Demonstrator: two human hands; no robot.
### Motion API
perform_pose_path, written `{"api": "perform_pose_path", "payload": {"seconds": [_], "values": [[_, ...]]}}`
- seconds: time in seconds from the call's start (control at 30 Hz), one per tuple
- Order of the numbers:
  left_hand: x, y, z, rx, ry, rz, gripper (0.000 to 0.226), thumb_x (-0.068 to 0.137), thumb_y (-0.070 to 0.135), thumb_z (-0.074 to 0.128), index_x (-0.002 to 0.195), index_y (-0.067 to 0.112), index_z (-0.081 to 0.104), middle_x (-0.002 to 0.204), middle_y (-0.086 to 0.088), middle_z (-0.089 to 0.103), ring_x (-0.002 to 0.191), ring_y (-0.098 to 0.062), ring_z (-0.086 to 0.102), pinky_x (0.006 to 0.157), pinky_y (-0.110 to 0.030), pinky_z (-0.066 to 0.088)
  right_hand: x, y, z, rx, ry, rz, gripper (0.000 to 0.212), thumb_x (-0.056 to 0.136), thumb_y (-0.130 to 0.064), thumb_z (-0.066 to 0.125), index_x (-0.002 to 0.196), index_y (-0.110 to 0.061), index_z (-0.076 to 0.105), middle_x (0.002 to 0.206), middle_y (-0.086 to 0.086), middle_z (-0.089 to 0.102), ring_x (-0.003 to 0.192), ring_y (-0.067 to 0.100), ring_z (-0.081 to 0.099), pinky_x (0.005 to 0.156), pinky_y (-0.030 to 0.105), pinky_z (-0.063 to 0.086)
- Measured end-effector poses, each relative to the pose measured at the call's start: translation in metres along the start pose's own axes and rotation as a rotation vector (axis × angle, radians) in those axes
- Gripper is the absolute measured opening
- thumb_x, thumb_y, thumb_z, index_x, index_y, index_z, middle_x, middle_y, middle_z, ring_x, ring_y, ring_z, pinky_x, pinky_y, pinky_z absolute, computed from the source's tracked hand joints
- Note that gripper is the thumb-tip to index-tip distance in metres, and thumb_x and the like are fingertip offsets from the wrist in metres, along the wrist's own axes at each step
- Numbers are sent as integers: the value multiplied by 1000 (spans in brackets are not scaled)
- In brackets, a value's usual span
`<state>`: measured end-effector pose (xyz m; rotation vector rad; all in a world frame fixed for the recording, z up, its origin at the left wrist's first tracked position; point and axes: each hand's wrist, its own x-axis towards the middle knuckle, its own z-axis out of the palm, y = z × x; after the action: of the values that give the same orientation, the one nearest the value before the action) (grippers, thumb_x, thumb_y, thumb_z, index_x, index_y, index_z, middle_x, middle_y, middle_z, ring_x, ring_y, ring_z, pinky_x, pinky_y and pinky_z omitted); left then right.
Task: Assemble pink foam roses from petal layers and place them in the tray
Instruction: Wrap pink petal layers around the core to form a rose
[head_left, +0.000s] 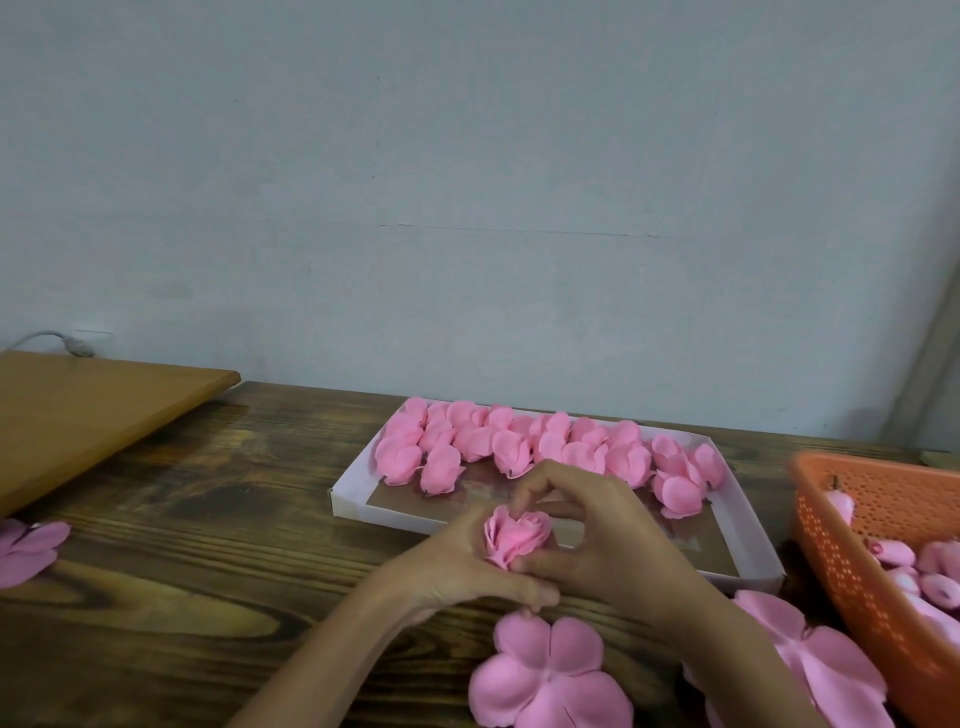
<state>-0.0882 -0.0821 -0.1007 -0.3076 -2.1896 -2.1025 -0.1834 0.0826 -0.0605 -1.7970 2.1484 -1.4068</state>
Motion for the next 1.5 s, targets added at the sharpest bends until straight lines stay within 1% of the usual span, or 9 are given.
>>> {"api": "perform_pose_path", "payload": {"seconds": [0.27,0.47,0.73,0.87,1.0,1.23,1.33,1.4,1.5], "values": [[3,1,5,22,187,26,27,80,3,89,102,4,73,76,-6,68,69,-24,65,65,-34,59,2,0,-1,-177,191,-44,34,67,-17,95,90,-24,72,96,-14,63,91,9,61,76,12,45],[6,-4,4,74,261,63,34,81,16,89,107,5,70,70,-12,59,57,-20,56,52,-29,47,1,-3,0,-227,202,-46,35,72,-19,93,102,-30,80,90,-15,67,82,10,64,70,29,55],[8,-13,-1,142,248,91,16,85,23,88,92,19,74,65,-3,61,55,-18,57,51,-29,48,0,-3,-3,-201,122,-26,32,77,-15,89,104,-31,79,96,-10,67,89,12,63,73,31,54],[9,-15,-1,156,235,85,20,84,21,87,83,11,69,61,-3,58,52,-16,55,49,-28,46,0,-1,-3,-166,71,-19,27,80,-15,87,102,-27,78,104,-10,67,97,14,64,75,33,55],[8,-14,1,107,214,89,16,84,17,85,80,19,70,57,-3,55,48,-15,52,48,-27,44,1,2,0,-60,131,0,32,78,-15,88,103,-33,76,99,-14,67,95,13,65,73,31,57],[8,-6,4,-175,158,49,16,90,8,75,97,22,72,78,-4,57,63,-17,51,54,-31,47,3,6,9,93,272,163,24,80,-8,86,88,-25,71,83,-6,71,75,15,67,66,33,57],[7,-3,8,-286,84,58,24,94,8,68,104,28,75,84,2,62,69,-15,51,57,-31,48,2,4,4,126,229,151,19,85,-8,82,86,-26,78,87,-10,74,80,15,70,72,37,58],[7,-2,8,-330,92,50,26,95,11,67,120,16,72,94,-7,62,72,-17,52,59,-33,47,1,3,3,105,200,104,17,92,-13,77,91,-29,80,91,-12,75,83,14,72,76,37,58],[9,-3,6,-394,168,49,49,94,24,70,129,-8,58,106,-19,57,76,-20,56,63,-35,48,-2,1,5,135,180,41,19,95,-21,75,108,-34,78,96,-11,74,85,14,73,80,20,53]]}}
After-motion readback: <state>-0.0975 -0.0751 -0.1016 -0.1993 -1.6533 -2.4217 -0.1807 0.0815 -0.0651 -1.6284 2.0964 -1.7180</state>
